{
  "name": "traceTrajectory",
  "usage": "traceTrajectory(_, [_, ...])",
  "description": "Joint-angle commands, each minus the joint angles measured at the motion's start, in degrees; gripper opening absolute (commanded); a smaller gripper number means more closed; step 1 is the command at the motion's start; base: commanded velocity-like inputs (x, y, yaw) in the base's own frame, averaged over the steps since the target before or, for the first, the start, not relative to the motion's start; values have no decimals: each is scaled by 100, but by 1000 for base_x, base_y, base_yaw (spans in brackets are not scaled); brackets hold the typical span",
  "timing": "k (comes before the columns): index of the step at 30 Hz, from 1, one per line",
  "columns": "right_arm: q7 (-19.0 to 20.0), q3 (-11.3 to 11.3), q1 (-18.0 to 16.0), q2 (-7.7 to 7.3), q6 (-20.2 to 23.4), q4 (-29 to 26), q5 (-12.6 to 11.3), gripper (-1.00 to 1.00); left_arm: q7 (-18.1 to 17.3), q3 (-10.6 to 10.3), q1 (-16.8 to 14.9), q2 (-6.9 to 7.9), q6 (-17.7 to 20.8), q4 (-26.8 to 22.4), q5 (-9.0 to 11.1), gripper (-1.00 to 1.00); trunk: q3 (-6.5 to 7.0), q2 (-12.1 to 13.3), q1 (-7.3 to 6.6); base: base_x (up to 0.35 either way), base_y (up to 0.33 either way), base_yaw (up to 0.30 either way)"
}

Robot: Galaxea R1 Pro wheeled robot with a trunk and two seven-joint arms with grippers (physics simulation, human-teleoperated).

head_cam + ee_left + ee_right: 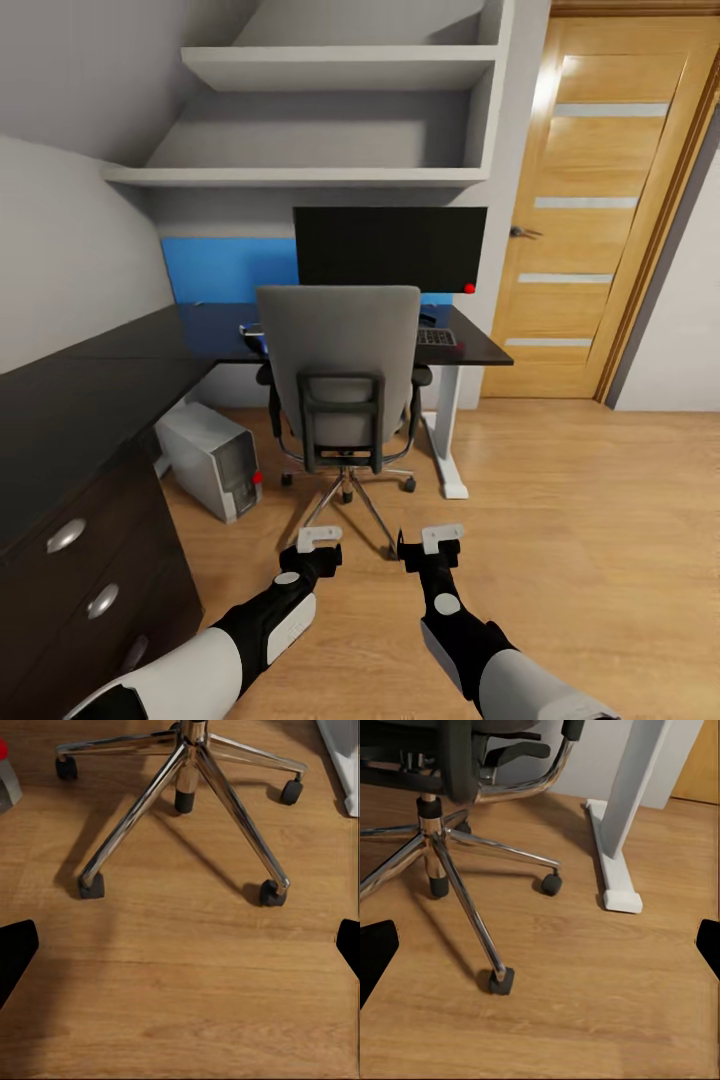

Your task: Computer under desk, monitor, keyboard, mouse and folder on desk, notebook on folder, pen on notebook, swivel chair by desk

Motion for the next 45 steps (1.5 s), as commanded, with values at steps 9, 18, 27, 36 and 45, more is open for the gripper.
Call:
traceTrajectory(9, [-54, 15, -1, 1, 10, 15, 65, 100, 30, -45, -6, 3, -7, -1, 86, 100, 157, 360, -203, -332, -1, 0])
traceTrajectory(18, [-31, 0, 1, -152, 13, 44, 41, 100, 26, -40, -6, -6, 20, 29, 104, 100, 318, 721, -401, -240, 0, 0])
traceTrajectory(27, [-22, 3, 0, -383, -22, 381, 33, 100, 19, -47, -6, -16, 6, 665, 99, 100, 480, 1082, -598, -28, 0, 0])
traceTrajectory(36, [-21, 7, 135, -425, -401, 1545, 42, 100, 19, -43, -6, -15, -17, 1408, 104, 100, 641, 1443, -796, -2, 0, 0])
traceTrajectory(45, [-27, 6, 779, -569, -498, 1673, 39, 100, -42, -40, 122, -36, -35, 1878, 107, 100, 803, 1804, -994, 0, 0, 0])
